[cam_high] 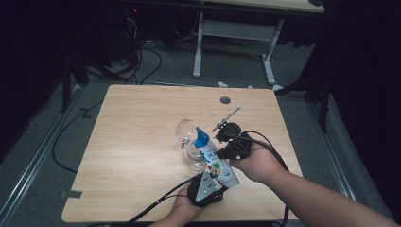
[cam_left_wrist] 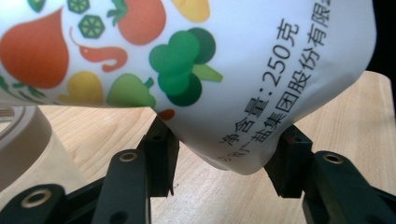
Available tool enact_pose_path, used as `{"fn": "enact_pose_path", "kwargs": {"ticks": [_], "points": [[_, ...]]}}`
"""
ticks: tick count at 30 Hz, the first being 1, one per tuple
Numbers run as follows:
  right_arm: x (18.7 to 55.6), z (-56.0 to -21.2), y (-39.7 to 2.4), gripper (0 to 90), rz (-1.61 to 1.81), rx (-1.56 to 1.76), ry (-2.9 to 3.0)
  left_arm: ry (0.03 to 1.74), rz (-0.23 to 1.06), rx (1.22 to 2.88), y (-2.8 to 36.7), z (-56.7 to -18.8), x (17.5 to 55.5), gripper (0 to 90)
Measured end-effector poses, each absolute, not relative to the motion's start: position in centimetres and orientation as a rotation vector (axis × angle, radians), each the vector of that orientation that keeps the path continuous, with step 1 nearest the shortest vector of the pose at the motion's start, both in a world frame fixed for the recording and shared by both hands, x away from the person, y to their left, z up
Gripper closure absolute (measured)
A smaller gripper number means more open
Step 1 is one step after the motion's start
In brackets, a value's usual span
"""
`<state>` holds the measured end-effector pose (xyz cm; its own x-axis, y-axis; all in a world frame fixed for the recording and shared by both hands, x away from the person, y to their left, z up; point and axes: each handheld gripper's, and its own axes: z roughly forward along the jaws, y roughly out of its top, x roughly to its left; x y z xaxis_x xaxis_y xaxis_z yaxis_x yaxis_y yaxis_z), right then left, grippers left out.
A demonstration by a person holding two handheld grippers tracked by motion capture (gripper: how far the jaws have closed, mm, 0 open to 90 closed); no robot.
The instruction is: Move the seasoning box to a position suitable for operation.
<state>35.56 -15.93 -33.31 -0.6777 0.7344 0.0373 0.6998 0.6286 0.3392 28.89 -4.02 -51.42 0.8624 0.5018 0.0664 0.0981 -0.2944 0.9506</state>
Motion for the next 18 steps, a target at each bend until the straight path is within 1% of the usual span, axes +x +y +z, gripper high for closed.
{"fn": "enact_pose_path", "kwargs": {"ticks": [7, 11, 18], "points": [[35.76, -33.28, -16.16, 89.4, 0.517, 1.222, 2.716, 0.448, 0.429, 1.857, -4.54, -50.8, 29.03, 53.5], [35.72, -33.33, -16.23, 90.0, 0.526, 1.217, 2.727, 0.455, 0.426, 1.855, -4.65, -50.56, 29.17, 57.6], [36.0, -33.19, -16.49, 90.0, 0.543, 1.207, 2.692, 0.47, 0.415, 1.841, -4.6, -50.4, 29.49, 58.3]]}}
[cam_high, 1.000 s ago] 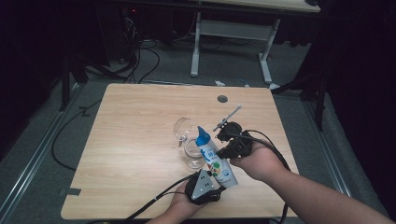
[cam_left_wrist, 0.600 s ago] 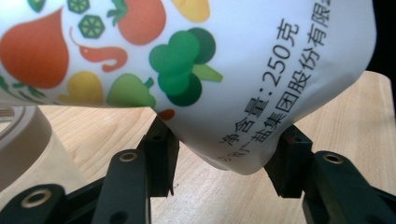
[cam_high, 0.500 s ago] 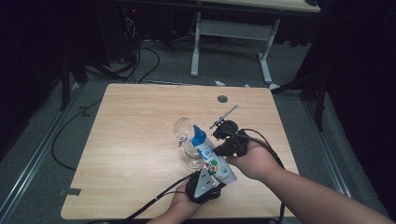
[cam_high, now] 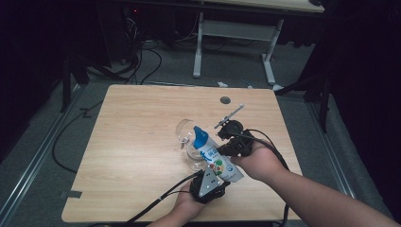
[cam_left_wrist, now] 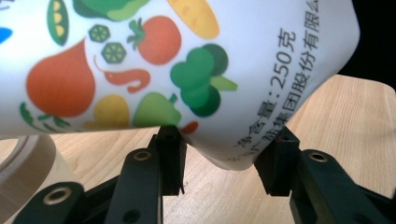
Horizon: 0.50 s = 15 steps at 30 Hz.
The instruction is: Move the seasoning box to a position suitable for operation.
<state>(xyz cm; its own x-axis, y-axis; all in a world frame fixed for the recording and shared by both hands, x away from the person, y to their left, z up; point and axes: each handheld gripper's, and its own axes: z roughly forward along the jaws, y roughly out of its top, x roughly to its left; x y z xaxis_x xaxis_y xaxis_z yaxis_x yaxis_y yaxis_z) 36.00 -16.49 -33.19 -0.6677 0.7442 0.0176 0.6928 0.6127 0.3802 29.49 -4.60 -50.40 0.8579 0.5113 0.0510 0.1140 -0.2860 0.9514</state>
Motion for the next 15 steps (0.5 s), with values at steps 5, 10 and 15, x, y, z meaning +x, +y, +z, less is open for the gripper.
{"fn": "enact_pose_path", "kwargs": {"ticks": [5, 10, 15], "points": [[36.4, -33.05, -16.55, 90.0, 0.55, 1.211, 2.678, 0.481, 0.409, 1.831, -4.61, -50.33, 29.86, 57.6], [36.69, -32.86, -16.4, 90.0, 0.545, 1.202, 2.674, 0.484, 0.406, 1.827, -4.6, -50.11, 30.1, 57.7], [36.96, -32.65, -16.21, 90.0, 0.547, 1.201, 2.665, 0.493, 0.393, 1.821, -4.5, -49.87, 30.4, 57.7]]}}
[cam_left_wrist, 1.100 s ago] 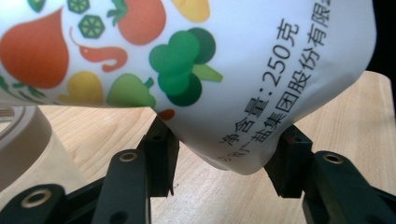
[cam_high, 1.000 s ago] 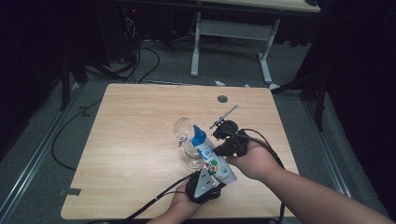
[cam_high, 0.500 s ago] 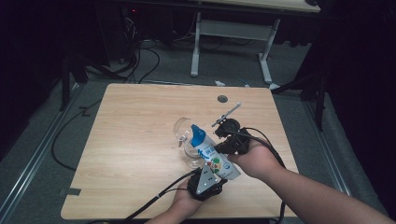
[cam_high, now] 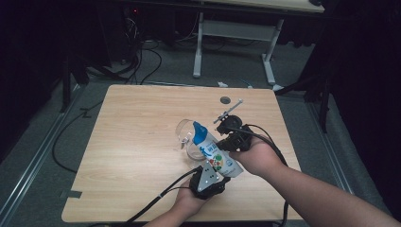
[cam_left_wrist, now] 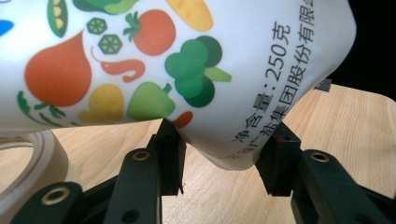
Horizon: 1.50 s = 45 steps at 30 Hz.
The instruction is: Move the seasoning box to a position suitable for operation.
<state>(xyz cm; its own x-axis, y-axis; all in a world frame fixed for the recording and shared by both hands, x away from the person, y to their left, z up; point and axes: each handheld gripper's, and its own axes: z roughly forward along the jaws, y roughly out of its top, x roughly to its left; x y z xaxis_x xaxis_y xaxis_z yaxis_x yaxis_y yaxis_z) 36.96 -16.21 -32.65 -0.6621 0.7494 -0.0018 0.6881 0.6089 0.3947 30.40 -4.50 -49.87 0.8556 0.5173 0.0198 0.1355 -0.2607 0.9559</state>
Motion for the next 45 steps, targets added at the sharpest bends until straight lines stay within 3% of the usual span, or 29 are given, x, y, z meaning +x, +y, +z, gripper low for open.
{"fn": "enact_pose_path", "kwargs": {"ticks": [45], "points": [[37.93, -32.86, -15.56, 90.0, 0.535, 1.179, 2.678, 0.506, 0.361, 1.81, -4.63, -49.72, 30.82, 57.8]]}}
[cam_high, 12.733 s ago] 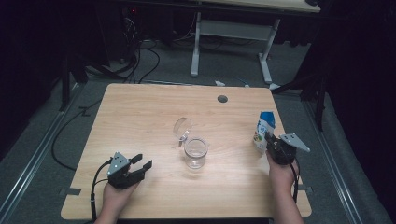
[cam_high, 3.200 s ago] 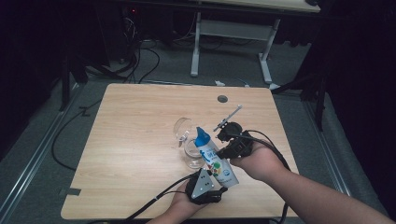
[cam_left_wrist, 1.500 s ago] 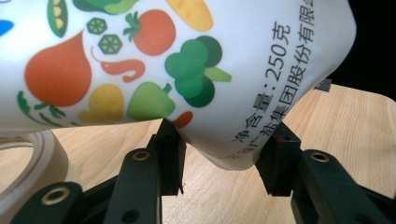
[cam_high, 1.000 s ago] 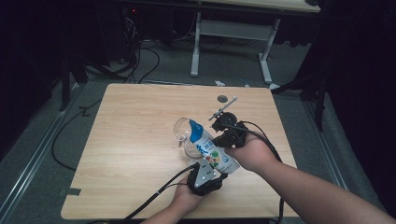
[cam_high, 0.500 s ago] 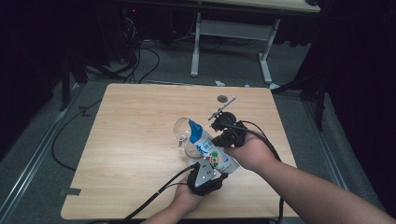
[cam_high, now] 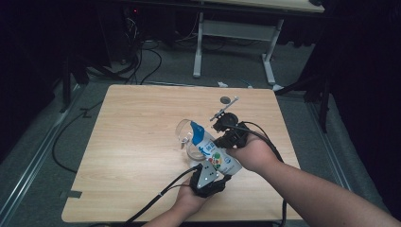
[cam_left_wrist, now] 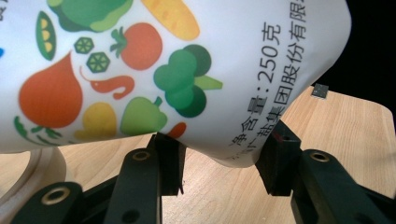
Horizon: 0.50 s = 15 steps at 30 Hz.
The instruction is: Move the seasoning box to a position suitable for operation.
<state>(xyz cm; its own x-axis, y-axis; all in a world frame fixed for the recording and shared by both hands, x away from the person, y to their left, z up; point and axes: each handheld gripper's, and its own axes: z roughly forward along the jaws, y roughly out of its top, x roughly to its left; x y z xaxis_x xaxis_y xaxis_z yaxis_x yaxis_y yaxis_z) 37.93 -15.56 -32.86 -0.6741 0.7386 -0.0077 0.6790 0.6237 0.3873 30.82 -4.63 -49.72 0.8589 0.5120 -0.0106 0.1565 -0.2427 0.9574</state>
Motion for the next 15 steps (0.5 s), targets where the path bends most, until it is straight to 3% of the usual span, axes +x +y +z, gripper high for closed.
{"fn": "enact_pose_path", "kwargs": {"ticks": [15], "points": [[38.31, -32.72, -15.19, 90.0, 0.531, 1.173, 2.675, 0.532, 0.339, 1.784, -4.73, -49.43, 31.1, 57.6]]}}
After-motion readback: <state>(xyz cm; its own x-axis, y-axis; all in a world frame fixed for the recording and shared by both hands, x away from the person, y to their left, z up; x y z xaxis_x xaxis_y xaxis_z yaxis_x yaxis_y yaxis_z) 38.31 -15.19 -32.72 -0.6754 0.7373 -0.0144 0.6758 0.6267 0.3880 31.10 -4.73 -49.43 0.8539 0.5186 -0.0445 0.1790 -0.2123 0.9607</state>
